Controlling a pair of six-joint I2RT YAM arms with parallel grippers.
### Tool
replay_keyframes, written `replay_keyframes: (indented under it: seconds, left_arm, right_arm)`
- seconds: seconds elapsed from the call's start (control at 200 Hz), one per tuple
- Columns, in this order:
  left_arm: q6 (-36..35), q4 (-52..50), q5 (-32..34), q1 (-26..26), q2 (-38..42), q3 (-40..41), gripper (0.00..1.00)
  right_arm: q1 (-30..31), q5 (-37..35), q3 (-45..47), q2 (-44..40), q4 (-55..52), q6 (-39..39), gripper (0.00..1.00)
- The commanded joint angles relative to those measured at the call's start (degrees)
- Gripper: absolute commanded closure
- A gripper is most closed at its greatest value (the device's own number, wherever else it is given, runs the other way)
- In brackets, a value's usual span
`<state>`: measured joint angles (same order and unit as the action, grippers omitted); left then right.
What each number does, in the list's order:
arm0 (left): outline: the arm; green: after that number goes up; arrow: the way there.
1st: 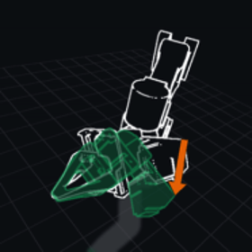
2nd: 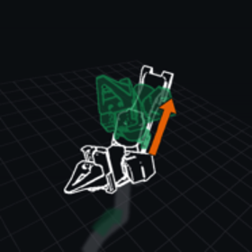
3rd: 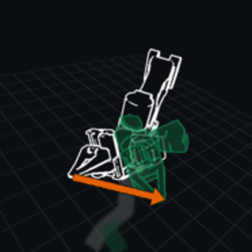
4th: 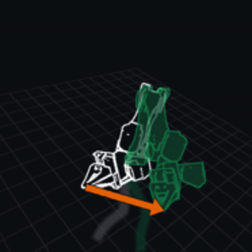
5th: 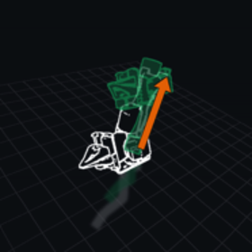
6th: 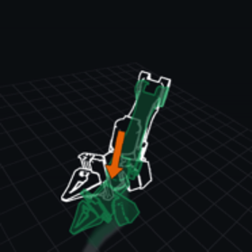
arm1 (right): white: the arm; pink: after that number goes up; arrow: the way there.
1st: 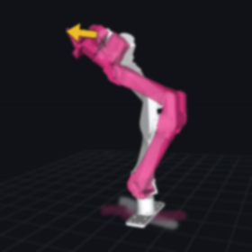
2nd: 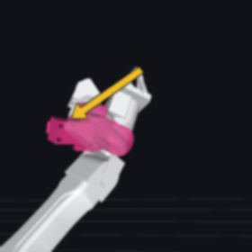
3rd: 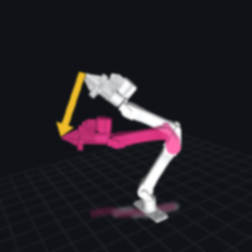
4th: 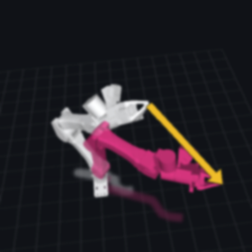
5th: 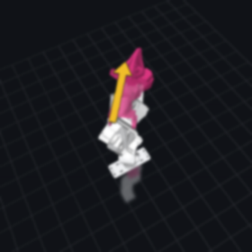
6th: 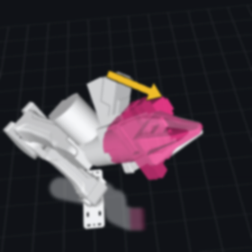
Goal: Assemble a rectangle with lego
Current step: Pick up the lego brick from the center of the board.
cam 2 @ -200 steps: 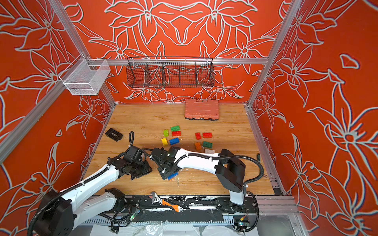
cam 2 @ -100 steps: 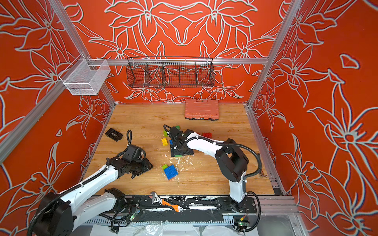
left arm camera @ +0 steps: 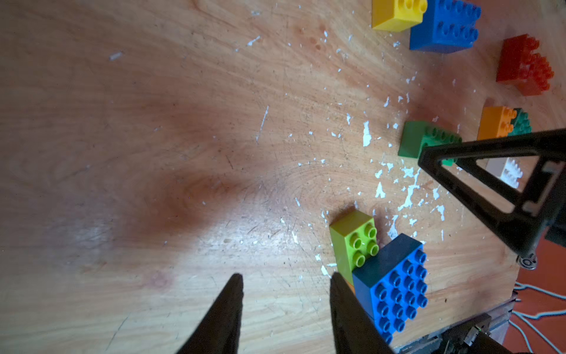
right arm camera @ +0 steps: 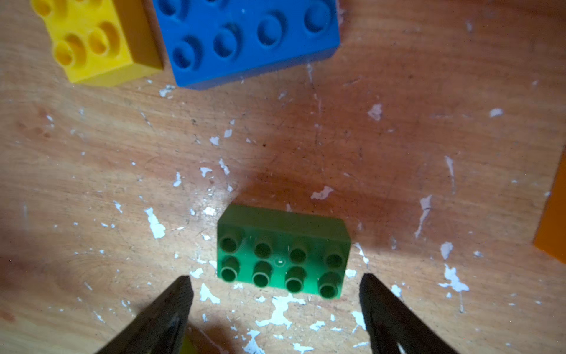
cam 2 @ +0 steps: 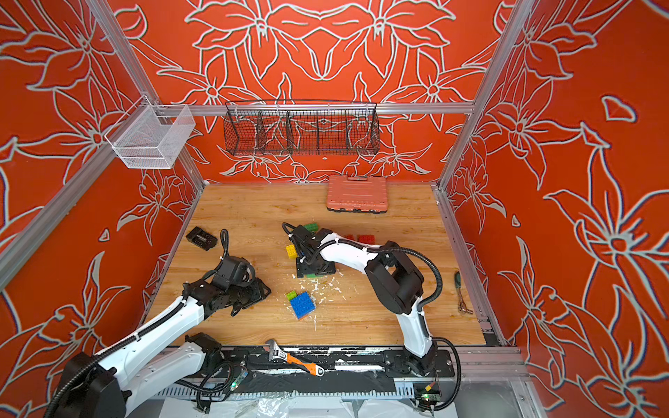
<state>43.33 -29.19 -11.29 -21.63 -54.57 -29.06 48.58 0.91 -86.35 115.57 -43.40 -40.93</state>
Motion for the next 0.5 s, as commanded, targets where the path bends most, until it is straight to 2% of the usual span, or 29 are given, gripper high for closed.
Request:
replay_keyframes:
  seconds: [0.0,0.23,0.495]
  left_arm:
    - [-0.8,0.9,-0.7,0.4,-0.3,0.8,0.55]
    - [-1.1,1.4,-1.1,0.4,-1.0,1.1,0.55]
    - [-2.0,1.1,-1.3,0.4,-1.2,1.2,0.55]
  right_arm:
    - [0.1,-2.0,-1.6,1.8,-1.7,0.1,0.14]
    - [0.1,-3.0,-2.2,2.5,-1.7,1.3,0.24]
    - [0.1,-3.2,-2.6,3.3,-1.3,2.3,0.20]
